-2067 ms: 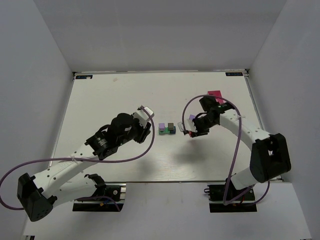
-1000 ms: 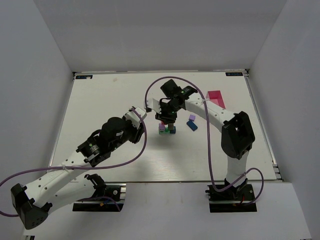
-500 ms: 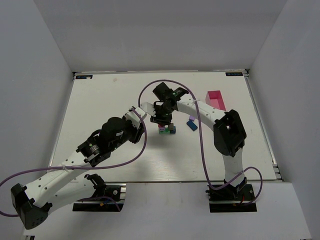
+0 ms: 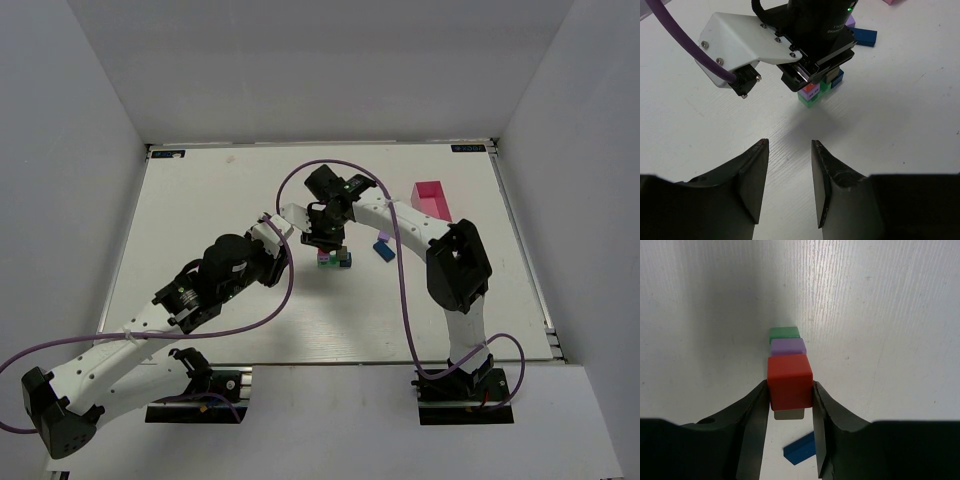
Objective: Build the wood block tower
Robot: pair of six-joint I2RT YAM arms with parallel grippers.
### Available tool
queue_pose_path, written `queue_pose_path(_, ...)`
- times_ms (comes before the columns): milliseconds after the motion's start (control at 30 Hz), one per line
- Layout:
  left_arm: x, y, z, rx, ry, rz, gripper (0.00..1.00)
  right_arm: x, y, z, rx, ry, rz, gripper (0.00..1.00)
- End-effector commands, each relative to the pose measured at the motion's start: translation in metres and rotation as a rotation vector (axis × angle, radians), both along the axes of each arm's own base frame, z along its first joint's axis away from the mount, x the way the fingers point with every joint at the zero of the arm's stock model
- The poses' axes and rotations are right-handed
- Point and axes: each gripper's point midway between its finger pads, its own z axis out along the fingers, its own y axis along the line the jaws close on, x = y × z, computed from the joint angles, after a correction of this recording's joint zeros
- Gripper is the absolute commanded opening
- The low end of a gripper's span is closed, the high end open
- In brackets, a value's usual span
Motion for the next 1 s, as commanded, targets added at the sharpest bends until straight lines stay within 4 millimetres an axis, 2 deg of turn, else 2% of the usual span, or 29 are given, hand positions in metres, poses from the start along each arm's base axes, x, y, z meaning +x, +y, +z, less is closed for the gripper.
queue_pose_path(0,0.0015,0.0012,0.0092,-0.017,-0.032,0.001,0.50,0.0040,0.0055,0.0062,0.003,-0.006,-0.023,0.00)
queue_pose_path(800,0.0005,-0.0001,0.0091,-0.019,-0.030,-0.008,0.50,0.0048,0.0087,0.0034,-0.010,-0.012,-0.052,0.00)
queue_pose_path(967,0.0005,-0.0001,0.0091,-0.019,-0.030,-0.008,0.50,0.0043,0.0076,0.0010,-0.014,-0.005,-0.054,0.05)
